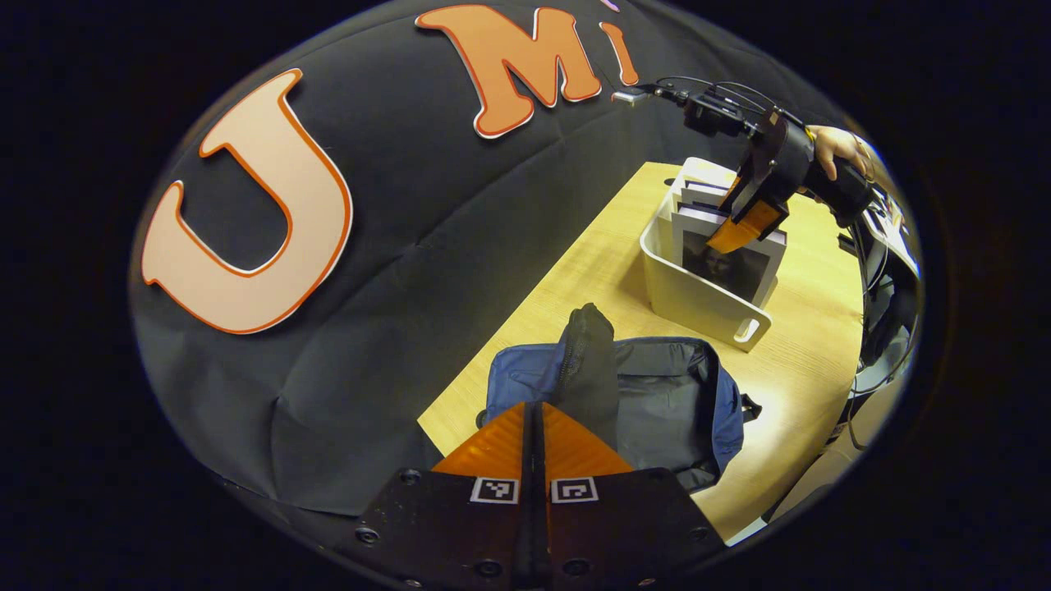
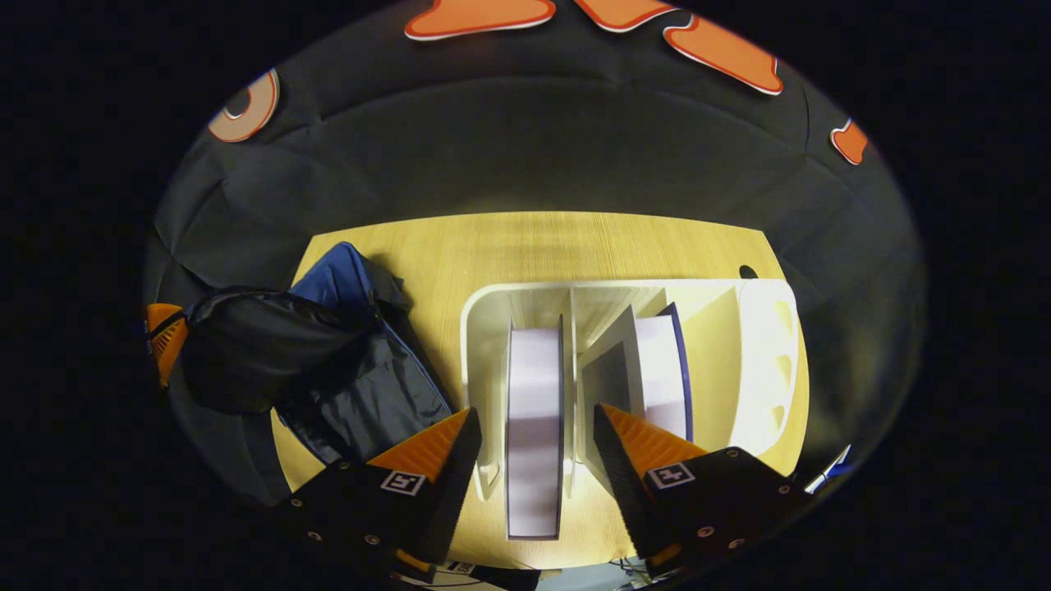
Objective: Open the schoolbag, grab two books from the bookshelf and put them into the schoolbag.
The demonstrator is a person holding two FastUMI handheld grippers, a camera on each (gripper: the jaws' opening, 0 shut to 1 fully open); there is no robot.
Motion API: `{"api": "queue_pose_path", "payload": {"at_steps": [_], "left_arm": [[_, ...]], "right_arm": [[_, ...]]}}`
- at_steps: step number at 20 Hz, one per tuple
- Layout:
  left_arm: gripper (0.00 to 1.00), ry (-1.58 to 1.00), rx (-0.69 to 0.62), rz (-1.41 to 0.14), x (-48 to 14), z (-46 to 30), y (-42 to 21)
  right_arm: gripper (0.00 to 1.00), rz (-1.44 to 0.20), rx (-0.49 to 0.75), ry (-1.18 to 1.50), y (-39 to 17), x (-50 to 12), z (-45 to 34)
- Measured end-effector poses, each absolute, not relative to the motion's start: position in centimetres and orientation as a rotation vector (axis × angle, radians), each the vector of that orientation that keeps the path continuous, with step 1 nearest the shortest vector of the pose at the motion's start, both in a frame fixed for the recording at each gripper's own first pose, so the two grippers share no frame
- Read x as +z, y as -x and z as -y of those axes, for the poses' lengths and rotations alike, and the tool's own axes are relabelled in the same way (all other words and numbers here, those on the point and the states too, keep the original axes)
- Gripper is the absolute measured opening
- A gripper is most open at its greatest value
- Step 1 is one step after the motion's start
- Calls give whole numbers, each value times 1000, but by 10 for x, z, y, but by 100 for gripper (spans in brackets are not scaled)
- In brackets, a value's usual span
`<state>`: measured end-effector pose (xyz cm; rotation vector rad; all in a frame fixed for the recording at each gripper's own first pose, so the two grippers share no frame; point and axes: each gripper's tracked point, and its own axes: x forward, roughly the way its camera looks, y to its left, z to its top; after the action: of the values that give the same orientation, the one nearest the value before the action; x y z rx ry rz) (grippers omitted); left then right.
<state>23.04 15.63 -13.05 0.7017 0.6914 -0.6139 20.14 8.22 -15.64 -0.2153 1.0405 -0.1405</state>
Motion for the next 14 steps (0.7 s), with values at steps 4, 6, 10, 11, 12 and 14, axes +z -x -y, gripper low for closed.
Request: {"api": "queue_pose_path", "payload": {"at_steps": [4,6,10,11,12,14], "left_arm": [[0,-698,-624,-695,-132,-155,-229],[1,-699,-627,-699,-134,-155,-228],[9,-699,-636,-707,-137,-153,-225],[1,-697,-638,-707,-137,-152,-224],[1,-695,-641,-708,-138,-153,-223],[9,-692,-642,-706,-137,-154,-221]], "right_arm": [[49,-1080,-161,183,-200,-168,-85],[37,-1066,-160,167,-203,-164,-83],[31,-1035,-180,171,-200,-156,-84],[31,-1012,-182,175,-199,-147,-83],[31,-988,-180,168,-196,-136,-84],[30,-942,-164,128,-184,-112,-88]]}}
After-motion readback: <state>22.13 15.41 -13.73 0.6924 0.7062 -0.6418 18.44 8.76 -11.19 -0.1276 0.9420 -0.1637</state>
